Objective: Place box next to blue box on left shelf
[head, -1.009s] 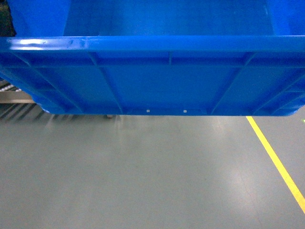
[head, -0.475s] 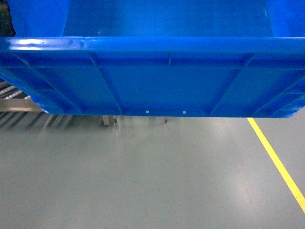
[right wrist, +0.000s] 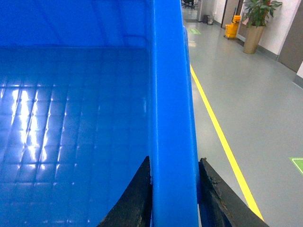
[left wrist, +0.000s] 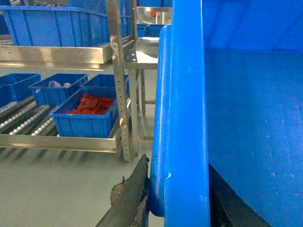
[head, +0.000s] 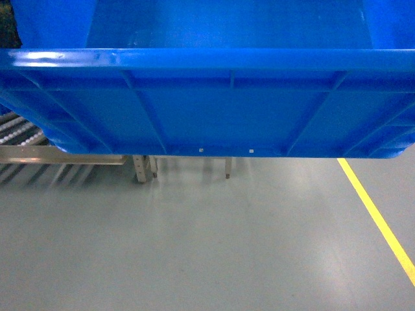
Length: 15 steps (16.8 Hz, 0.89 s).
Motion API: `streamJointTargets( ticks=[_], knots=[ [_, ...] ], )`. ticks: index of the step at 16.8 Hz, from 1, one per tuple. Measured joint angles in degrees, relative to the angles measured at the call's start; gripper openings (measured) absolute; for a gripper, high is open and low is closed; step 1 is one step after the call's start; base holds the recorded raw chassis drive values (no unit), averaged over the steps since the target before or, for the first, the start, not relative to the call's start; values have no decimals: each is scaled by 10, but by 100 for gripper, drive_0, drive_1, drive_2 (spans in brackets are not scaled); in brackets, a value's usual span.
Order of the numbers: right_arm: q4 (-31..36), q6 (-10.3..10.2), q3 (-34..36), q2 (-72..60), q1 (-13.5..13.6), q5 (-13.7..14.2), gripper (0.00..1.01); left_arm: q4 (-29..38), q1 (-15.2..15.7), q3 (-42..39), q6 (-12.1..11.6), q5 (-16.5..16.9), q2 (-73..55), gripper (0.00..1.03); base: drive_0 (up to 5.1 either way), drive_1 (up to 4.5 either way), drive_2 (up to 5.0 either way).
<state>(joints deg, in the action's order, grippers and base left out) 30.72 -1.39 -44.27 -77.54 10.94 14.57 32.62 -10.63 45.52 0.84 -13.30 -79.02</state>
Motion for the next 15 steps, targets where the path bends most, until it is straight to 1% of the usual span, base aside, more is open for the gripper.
streamJointTargets(
  ticks=[15],
  knots=[
    [1,0,0,0,0,0,21,1,0,0,0,0,0,20,-10,409,-429]
  ],
)
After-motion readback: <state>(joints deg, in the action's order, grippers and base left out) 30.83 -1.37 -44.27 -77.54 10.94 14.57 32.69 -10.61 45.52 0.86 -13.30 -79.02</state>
